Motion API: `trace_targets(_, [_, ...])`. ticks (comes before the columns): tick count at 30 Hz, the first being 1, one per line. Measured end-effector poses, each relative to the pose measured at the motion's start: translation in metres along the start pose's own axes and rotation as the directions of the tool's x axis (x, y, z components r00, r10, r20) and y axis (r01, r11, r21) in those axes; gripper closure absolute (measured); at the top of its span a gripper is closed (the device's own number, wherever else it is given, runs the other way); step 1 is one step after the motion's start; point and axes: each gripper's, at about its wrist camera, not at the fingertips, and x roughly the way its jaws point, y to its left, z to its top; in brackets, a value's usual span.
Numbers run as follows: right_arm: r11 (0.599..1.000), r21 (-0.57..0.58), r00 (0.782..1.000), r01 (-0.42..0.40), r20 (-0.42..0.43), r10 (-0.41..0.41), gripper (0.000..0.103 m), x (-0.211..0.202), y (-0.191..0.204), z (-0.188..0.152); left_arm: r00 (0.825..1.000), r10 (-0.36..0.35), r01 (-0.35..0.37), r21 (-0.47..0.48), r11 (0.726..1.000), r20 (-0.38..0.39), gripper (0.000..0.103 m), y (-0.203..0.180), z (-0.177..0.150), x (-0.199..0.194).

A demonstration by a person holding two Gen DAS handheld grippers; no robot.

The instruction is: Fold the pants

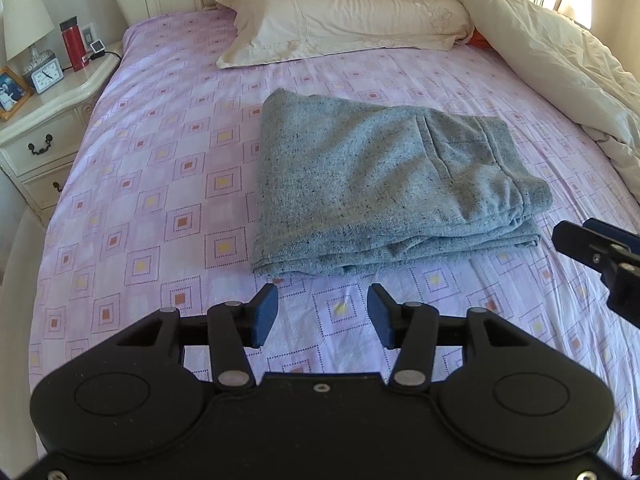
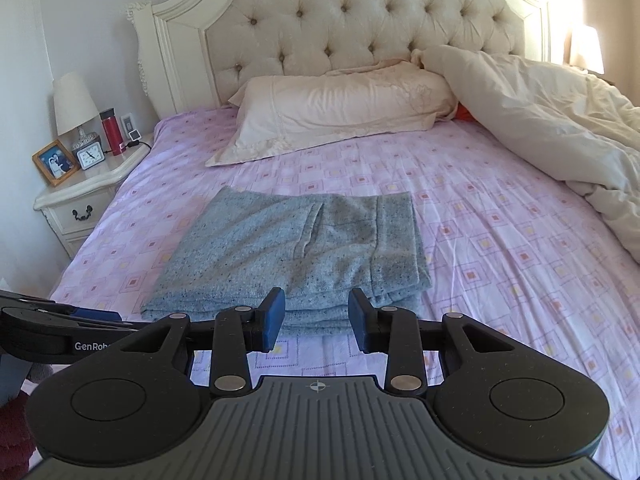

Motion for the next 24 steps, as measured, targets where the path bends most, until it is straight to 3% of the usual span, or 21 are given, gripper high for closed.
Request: trace_targets(24, [1.0,0.013,0.999,-0.01,-0.034,0.01,0.069,0.0076,0.0024,-0.003,1.0,-0.004,0.004,0.0,1.0,-0.015,0.046,0.0009,0.0014,0.0056])
